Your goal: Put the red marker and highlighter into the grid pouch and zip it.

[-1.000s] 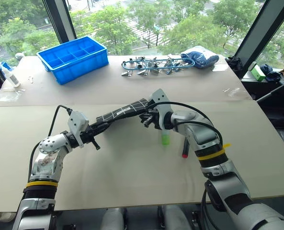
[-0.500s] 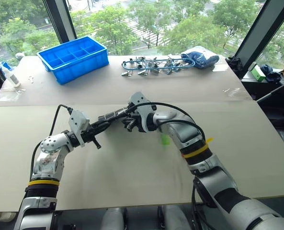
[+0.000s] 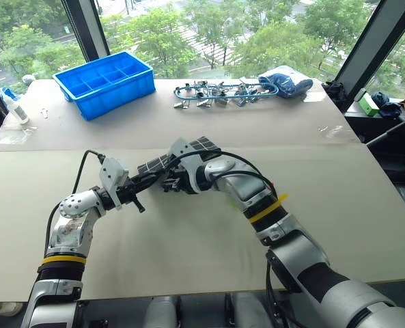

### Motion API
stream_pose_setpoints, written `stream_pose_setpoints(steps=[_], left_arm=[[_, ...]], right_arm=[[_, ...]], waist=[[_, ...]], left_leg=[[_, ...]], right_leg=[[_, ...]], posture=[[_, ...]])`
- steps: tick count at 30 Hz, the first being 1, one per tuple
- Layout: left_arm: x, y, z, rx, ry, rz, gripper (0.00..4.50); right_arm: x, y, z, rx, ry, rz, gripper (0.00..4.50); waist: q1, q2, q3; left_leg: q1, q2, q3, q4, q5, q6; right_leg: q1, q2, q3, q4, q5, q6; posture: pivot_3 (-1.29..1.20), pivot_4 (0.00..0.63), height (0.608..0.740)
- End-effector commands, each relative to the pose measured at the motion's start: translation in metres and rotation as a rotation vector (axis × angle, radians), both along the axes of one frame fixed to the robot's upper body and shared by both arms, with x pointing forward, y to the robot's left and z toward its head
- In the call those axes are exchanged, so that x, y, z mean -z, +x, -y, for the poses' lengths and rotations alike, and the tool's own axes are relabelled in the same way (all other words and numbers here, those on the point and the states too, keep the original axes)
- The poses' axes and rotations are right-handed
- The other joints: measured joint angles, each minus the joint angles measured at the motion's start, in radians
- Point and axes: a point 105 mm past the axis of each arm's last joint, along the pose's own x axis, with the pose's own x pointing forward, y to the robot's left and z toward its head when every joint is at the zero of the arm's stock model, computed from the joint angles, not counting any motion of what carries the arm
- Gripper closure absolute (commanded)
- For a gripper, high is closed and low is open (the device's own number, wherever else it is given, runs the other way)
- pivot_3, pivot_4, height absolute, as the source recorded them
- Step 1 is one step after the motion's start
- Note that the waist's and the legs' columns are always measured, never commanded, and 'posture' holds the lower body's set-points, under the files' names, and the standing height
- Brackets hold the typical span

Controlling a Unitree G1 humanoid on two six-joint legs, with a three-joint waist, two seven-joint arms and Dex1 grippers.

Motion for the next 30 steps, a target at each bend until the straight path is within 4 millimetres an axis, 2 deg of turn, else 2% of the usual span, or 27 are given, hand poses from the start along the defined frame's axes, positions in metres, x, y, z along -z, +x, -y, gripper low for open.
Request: stream_pose_setpoints(steps=[1,2,5,7,9,13,17,19,23,30], left_arm=[[-0.013,0.0,0.004,0.011,-0.004,0.055,4.5],[-0.013,0.0,0.004,0.011,-0.005,0.054,4.5],[-0.011,-0.001,0.004,0.011,-0.007,0.052,4.5],[-0.011,-0.001,0.004,0.008,-0.011,0.051,4.5],[-0.01,-0.002,0.005,0.007,-0.013,0.051,4.5],[-0.008,-0.002,0.005,-0.003,-0.023,0.052,4.5],[-0.004,-0.003,0.011,0.007,-0.033,0.047,4.5],[-0.002,-0.002,0.014,0.019,-0.033,0.042,4.5],[-0.002,0.002,0.017,0.026,-0.036,0.04,4.5],[-0.001,0.004,0.021,0.029,-0.055,0.041,4.5]], right_arm=[[-0.043,-0.014,0.02,-0.066,0.15,-0.018,1.98],[-0.049,-0.021,0.027,-0.089,0.178,-0.031,1.98],[-0.061,-0.048,0.065,-0.118,0.201,-0.022,1.98],[-0.061,-0.065,0.089,-0.103,0.187,-0.02,1.98],[-0.054,-0.073,0.112,-0.018,0.146,-0.02,1.98],[-0.043,-0.061,0.169,0.339,0.047,0.023,1.98],[-0.029,-0.052,0.217,0.654,-0.068,0.057,1.98],[-0.018,-0.057,0.226,0.731,-0.13,0.063,1.98],[-0.011,-0.066,0.221,0.773,-0.18,0.077,1.98],[-0.004,-0.056,0.224,0.909,-0.133,0.014,1.98]], waist=[[0.002,0.0,0.0],[0.003,0.0,0.0],[0.006,0.0,0.0],[0.008,0.0,0.0],[0.008,0.0,0.0],[0.004,-0.001,0.0],[0.006,-0.001,0.0],[0.007,-0.001,0.0],[0.005,-0.001,0.0],[0.005,-0.001,0.0]], left_leg=[[0.0,0.0,0.0,0.0,0.0,0.0],[-0.001,0.0,0.0,0.0,0.0,0.0],[-0.001,0.0,-0.001,0.0,-0.001,0.001],[-0.001,0.0,-0.002,0.0,-0.002,0.004],[-0.001,0.0,-0.002,0.0,-0.003,0.005],[0.0,0.0,-0.002,0.0,-0.003,0.006],[0.003,-0.001,-0.001,0.0,-0.003,0.005],[0.003,-0.001,-0.001,0.001,-0.003,0.005],[0.004,-0.001,-0.001,0.001,-0.003,0.005],[0.005,-0.001,-0.001,0.0,-0.003,0.005]], right_leg=[[0.0,0.0,0.0,0.0,0.0,0.0],[0.0,0.0,0.0,0.0,0.0,0.0],[0.0,0.0,0.0,-0.001,0.0,0.0],[0.001,-0.001,-0.001,-0.001,0.0,0.0],[0.001,-0.001,-0.001,-0.002,0.0,0.0],[0.001,0.0,0.0,-0.002,0.0,0.0],[0.001,0.0,0.002,-0.003,0.0,0.0],[0.001,0.0,0.002,-0.003,0.0,0.0],[0.001,0.0,0.004,-0.003,0.0,0.0],[0.001,0.0,0.006,-0.002,0.0,0.0]], posture=[[0.0,0.15,0.74],[0.0,0.15,0.74],[0.0,0.15,0.74],[0.0,0.15,0.74],[0.0,0.15,0.74],[0.0,0.15,0.74],[0.0,0.15,0.74],[0.0,0.15,0.74],[0.0,0.15,0.74],[0.0,0.15,0.74]])
